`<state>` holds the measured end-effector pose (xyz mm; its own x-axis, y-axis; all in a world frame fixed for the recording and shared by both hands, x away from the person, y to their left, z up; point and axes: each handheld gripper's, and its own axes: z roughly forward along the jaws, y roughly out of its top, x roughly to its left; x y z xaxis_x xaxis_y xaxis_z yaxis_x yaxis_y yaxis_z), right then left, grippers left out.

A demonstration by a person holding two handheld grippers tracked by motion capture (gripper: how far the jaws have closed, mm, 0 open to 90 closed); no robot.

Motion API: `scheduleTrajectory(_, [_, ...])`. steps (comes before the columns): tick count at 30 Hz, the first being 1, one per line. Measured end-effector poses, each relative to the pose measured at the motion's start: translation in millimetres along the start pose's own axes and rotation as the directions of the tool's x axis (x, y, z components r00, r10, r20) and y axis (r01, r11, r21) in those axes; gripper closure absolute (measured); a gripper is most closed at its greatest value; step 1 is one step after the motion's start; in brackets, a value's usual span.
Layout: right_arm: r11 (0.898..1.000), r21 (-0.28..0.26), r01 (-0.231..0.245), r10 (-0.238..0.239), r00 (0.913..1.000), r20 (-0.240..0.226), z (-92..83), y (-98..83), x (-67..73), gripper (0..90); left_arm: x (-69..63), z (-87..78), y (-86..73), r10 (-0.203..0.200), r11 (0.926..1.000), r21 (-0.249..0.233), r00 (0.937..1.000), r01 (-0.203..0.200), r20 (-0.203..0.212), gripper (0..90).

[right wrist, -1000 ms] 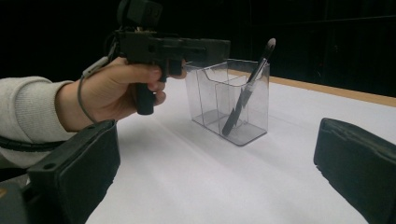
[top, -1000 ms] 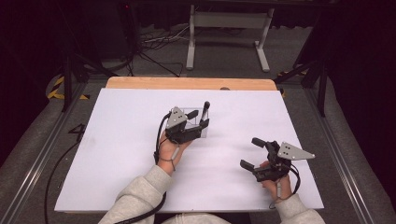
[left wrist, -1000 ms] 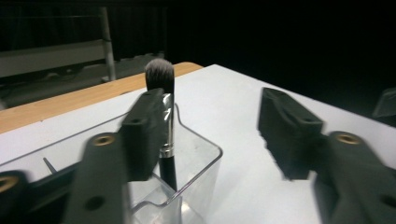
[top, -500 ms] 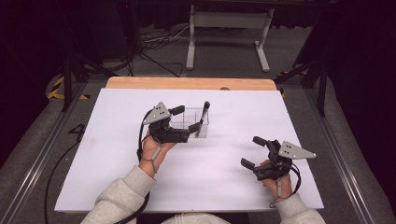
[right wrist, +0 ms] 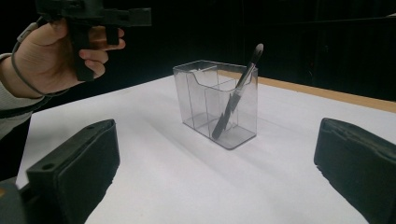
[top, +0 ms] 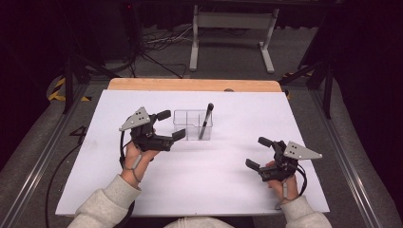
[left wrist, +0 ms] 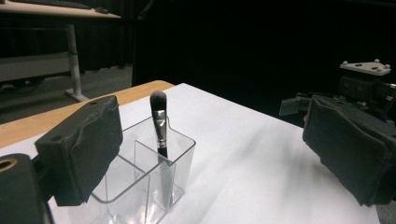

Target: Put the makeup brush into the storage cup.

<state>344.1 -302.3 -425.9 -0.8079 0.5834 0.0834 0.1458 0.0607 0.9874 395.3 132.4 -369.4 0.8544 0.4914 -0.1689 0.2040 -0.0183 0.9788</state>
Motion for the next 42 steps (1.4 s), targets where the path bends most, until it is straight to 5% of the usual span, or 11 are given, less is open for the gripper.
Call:
scheduleTrajectory(25, [0.999, 0.042, 0.031, -0.031, 0.9995, -0.007, 0.4, 3.6, -3.0, 0.6, 7.8, -60.3, -21.5, 0.039, 0.9992, -0.005, 0.9991, -0.039, 0.018, 3.2])
scheduleTrajectory(42, [0.998, 0.050, 0.042, -0.041, 0.9991, -0.010, 2.5, 2.3, -2.9, 0.0, 12.5, -85.9, -46.7, 0.022, 0.9997, 0.012, 0.9997, -0.022, 0.004, 2.5])
